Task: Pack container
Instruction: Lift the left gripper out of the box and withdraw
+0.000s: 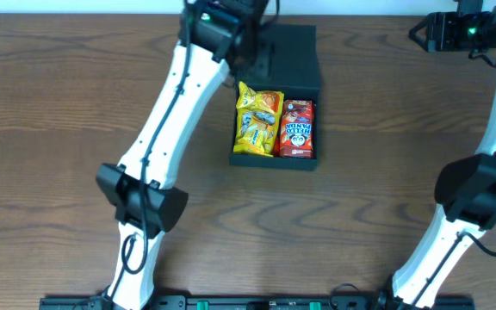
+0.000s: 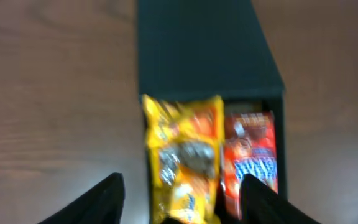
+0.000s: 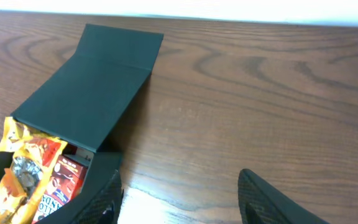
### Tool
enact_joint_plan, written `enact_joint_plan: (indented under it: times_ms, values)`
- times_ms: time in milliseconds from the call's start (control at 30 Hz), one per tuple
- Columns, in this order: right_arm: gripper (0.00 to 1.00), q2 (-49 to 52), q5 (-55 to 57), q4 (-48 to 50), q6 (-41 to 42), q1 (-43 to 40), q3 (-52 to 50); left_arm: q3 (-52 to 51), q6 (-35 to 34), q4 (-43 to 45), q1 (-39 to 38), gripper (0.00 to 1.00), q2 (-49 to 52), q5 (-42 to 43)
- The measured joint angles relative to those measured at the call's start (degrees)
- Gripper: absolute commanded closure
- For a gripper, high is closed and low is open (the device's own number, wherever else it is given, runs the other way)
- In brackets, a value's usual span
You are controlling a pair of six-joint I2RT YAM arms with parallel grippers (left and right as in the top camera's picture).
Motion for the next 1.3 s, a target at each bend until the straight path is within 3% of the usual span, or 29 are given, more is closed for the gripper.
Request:
enact_joint_plan:
  times_ms: [100, 167, 233, 533, 1033, 1300]
  values:
    - [0.55, 0.0, -1.7, 0.4, -0.5, 0.0, 0.0, 0.0, -0.1, 3.9, 3.3, 0.56, 0.6, 0.0]
    - [0.83, 0.3, -5.2, 0.6, -1.4, 0.1, 0.0, 0.0, 0.0, 6.8, 6.4, 0.74, 1.9, 1.8]
    - [0.98, 1.4, -9.1, 1.4, -1.9, 0.4, 0.0, 0.0, -0.4, 9.2, 9.6, 0.93, 3.5, 3.4]
    - [0.98, 14.4, -16.3, 1.8, -1.5, 5.2, 0.0, 0.0, -4.5, 12.9, 17.4, 0.94, 11.0, 10.6]
    - [0.99, 27.1, -21.0, 4.0, 5.2, 9.1, 0.0, 0.0, -10.4, 13.0, 17.0, 0.94, 22.3, 20.7]
    - [0.99, 28.1, -21.6, 4.5, 6.9, 10.6, -0.1, -0.1, -13.1, 15.0, 17.0, 0.94, 24.2, 23.2]
